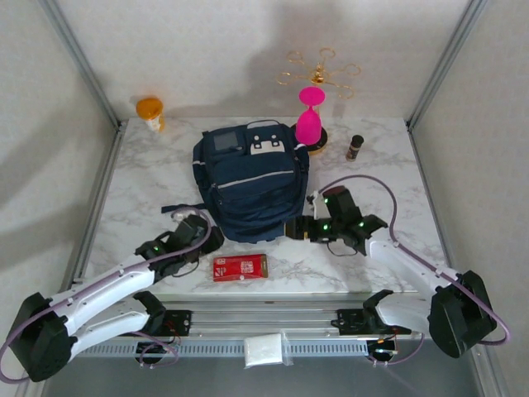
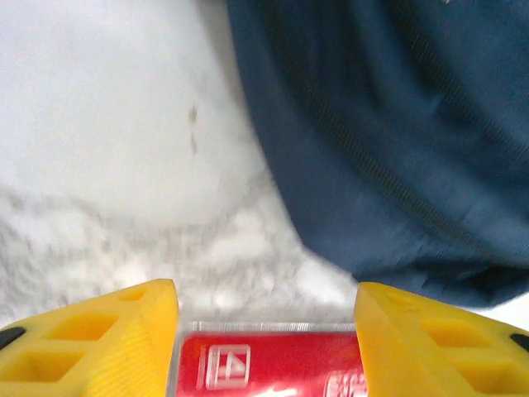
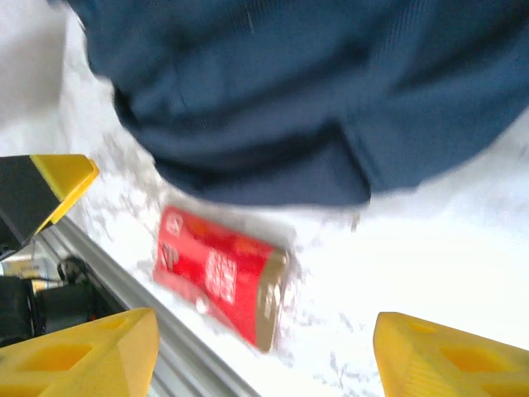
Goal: Pack the student bag
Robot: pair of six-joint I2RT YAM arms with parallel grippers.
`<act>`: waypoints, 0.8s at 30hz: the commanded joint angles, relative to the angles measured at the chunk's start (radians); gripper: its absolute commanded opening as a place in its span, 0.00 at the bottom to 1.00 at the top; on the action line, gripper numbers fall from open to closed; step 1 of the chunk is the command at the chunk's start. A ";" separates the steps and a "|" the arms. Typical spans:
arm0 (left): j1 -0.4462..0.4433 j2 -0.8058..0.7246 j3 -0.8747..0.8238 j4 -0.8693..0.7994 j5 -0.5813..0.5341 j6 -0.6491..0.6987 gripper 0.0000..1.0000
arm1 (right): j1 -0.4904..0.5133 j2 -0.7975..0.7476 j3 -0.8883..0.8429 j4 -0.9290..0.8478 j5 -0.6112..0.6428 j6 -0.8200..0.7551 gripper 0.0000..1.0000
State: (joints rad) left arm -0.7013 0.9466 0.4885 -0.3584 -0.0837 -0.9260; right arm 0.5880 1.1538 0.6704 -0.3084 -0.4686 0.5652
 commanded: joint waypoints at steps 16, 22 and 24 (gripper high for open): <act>-0.236 0.082 -0.188 0.141 -0.054 -0.280 0.57 | 0.268 0.272 -0.099 0.294 0.061 0.267 0.73; -0.233 0.127 -0.217 0.169 -0.053 -0.284 0.47 | 0.287 0.334 -0.106 0.386 0.032 0.319 0.71; -0.233 0.157 -0.218 0.167 -0.057 -0.280 0.43 | 0.296 0.352 -0.109 0.409 0.032 0.330 0.71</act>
State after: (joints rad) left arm -0.9352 1.0321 0.3202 -0.3099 -0.1783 -1.1423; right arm 0.8654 1.4700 0.5697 0.0360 -0.4305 0.8600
